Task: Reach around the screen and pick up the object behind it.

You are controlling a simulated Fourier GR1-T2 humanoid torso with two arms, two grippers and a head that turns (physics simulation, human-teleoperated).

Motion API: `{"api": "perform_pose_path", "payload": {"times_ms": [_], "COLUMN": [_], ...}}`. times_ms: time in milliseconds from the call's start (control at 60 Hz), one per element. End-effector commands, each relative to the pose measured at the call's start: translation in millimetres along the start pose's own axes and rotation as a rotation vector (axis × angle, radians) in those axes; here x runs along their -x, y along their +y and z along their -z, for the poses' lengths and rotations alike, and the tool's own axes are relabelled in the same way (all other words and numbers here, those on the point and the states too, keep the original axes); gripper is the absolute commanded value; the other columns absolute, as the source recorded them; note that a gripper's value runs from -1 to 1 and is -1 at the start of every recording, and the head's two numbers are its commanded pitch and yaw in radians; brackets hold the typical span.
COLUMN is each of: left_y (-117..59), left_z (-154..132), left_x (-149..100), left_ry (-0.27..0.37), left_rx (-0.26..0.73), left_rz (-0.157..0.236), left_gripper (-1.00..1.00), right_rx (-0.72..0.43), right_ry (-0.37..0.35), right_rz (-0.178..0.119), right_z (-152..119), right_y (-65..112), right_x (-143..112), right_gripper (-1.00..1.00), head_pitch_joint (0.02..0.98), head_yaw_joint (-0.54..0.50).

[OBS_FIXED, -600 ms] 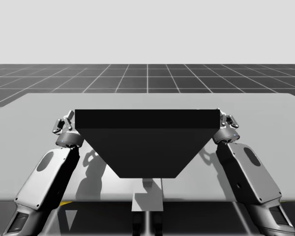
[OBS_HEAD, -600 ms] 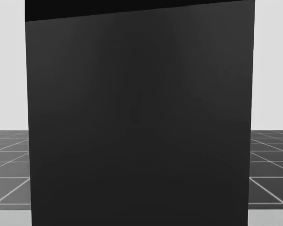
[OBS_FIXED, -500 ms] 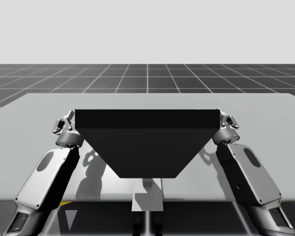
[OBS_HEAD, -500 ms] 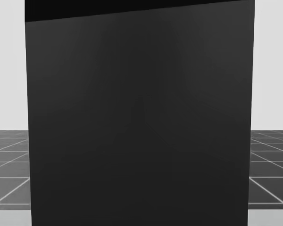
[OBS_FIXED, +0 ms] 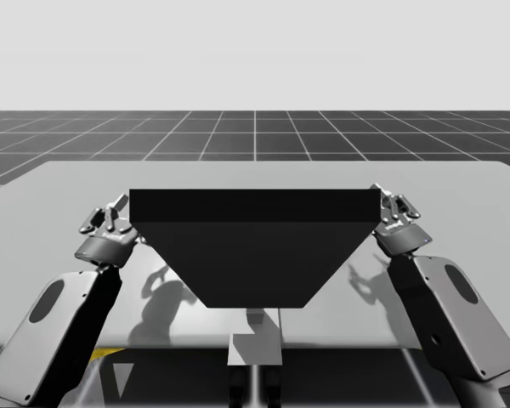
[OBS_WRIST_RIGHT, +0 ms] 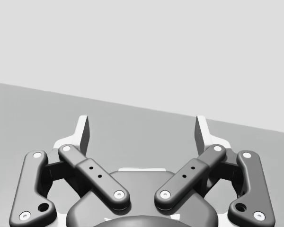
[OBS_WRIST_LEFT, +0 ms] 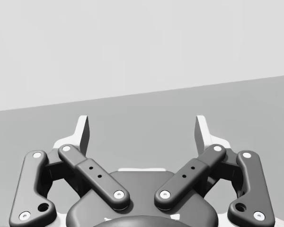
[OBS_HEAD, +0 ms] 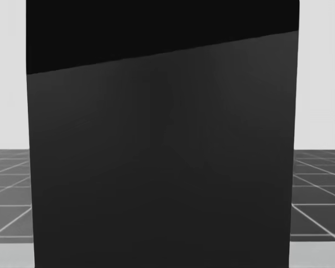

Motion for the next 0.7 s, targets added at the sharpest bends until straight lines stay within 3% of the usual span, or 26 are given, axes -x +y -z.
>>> {"api": "perform_pose_path", "payload": {"times_ms": [17, 67, 117, 267, 417, 450, 533, 700], "left_y": [-4.8, -4.0, -1.5, 9.0, 19.6, 20.9, 25.0, 26.9], "left_z": [-21.6, -27.1, -32.9, -45.2, -56.6, -58.2, -63.7, -67.7], "left_x": [3.1, 4.0, 5.1, 5.5, 6.4, 6.9, 10.2, 19.9], "left_ry": [0.048, 0.065, 0.071, 0.064, 0.069, 0.074, 0.094, 0.131], "left_rx": [0.102, 0.142, 0.190, 0.330, 0.437, 0.454, 0.509, 0.600], "left_rz": [0.028, 0.020, 0.021, 0.004, -0.002, -0.004, 0.000, 0.055], "left_gripper": [-1.00, -1.00, -1.00, -1.00, -1.00, -1.00, -1.00, -1.00], "right_rx": [-0.130, -0.165, -0.209, -0.327, -0.487, -0.508, -0.598, -0.712], "right_ry": [0.014, 0.020, 0.027, 0.027, 0.017, 0.011, 0.015, 0.039], "right_rz": [-0.019, -0.025, -0.010, -0.033, 0.002, -0.005, -0.005, -0.041], "right_z": [-17.7, -23.5, -30.7, -46.6, -66.0, -69.0, -79.0, -89.9], "right_y": [7.7, 7.5, 8.1, 8.4, 9.6, 10.1, 12.6, 17.9], "right_x": [5.9, 8.9, 10.7, 15.0, 14.0, 14.0, 15.0, 24.1], "right_gripper": [-1.00, -1.00, -1.00, -1.00, -1.00, -1.00, -1.00, -1.00], "head_pitch_joint": [0.091, 0.093, 0.095, 0.100, 0.102, 0.102, 0.105, 0.110], "head_yaw_joint": [-0.01, -0.01, -0.01, -0.02, -0.01, -0.01, -0.01, -0.02]}}
